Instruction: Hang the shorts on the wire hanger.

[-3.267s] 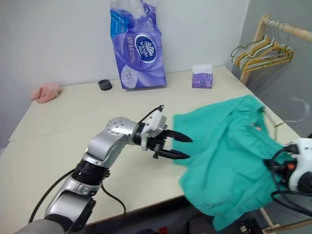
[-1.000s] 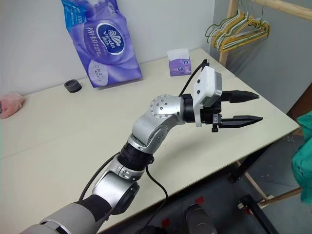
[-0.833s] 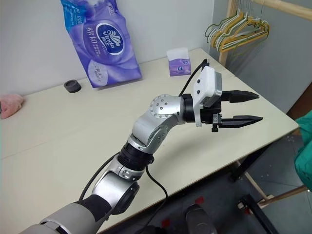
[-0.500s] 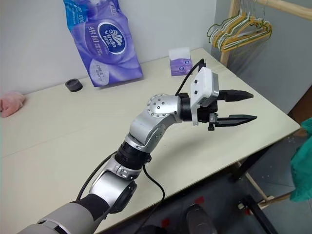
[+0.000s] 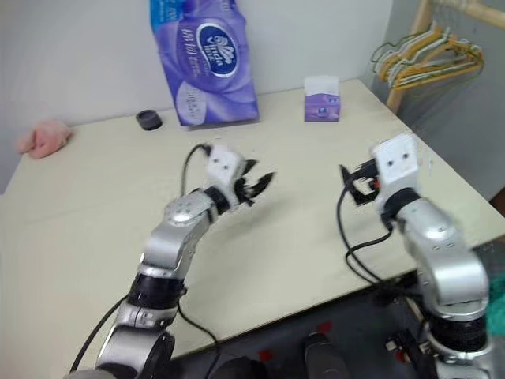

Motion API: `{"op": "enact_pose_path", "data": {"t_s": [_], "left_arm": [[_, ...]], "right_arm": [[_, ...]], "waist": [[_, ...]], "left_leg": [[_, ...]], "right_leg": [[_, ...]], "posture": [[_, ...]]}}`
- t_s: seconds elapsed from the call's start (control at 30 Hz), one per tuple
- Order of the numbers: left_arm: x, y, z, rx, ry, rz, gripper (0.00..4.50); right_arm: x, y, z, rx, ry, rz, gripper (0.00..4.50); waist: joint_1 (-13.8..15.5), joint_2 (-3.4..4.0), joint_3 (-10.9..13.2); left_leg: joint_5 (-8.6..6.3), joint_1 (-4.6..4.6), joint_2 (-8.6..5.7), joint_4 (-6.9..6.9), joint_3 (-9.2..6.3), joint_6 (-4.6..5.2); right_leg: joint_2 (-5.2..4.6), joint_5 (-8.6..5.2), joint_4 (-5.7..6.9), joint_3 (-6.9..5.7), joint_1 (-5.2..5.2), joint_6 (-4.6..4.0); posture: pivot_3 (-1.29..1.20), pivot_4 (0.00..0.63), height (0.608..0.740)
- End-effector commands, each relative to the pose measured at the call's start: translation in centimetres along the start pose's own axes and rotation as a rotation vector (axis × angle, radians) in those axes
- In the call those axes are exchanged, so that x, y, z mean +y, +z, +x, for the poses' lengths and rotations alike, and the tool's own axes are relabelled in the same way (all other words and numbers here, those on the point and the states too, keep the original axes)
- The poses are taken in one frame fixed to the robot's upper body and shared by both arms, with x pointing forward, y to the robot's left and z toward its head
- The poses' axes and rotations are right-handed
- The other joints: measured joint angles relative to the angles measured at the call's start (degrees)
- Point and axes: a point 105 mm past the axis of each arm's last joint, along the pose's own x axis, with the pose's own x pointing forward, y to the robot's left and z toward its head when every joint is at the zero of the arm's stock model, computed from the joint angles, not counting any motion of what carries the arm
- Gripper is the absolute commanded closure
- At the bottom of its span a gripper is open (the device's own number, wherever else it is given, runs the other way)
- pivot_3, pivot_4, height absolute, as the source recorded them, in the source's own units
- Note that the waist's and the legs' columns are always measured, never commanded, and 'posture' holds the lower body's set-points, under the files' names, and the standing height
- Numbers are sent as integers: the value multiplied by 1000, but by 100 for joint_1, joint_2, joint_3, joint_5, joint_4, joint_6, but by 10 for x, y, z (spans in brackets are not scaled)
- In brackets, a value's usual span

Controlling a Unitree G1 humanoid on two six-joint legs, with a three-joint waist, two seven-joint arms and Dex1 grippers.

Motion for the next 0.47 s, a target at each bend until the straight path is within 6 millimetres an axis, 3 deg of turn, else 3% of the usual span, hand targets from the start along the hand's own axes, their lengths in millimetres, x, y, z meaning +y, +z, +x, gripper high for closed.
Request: {"op": "enact_pose_path", "data": {"t_s": [0.03, 0.1, 0.2, 0.3, 0.47], "left_arm": [[36, -1, -23, -30, 298, 14, 1843], [55, -20, -42, 28, 462, 35, 1843], [59, -32, -56, 39, 515, 2, 1843], [62, -48, -67, 83, 568, -39, 1843], [61, -49, -63, 55, 546, -81, 1843]], "right_arm": [[14, 0, 5, -107, 39, 27, 30], [24, -14, 9, -106, 63, 118, 30], [33, -30, 14, -96, 68, 149, 30], [43, -61, 19, -43, 54, 228, 30], [46, -85, 24, 5, 13, 260, 30]], "waist": [[200, -40, -28], [368, -78, -55], [589, -100, -73], [681, -113, -87], [800, -119, -133]], "left_leg": [[1, -2, -3, 1, -6, -1], [3, -1, -2, 4, -20, -4], [7, 9, -1, 2, -38, -10], [21, 22, -1, 3, -52, -16], [47, 38, 3, 0, -103, -31]], "right_leg": [[-7, 3, -2, -14, 0, -3], [-12, 10, -9, -42, 12, -16], [-12, 21, -12, -62, 30, -34], [-12, 35, -12, -78, 48, -54], [0, 60, -7, -117, 72, -91]], "posture": [[-47, 71, 740], [-47, 71, 740], [-15, 62, 740], [-3, 61, 740], [31, 69, 740]]}}
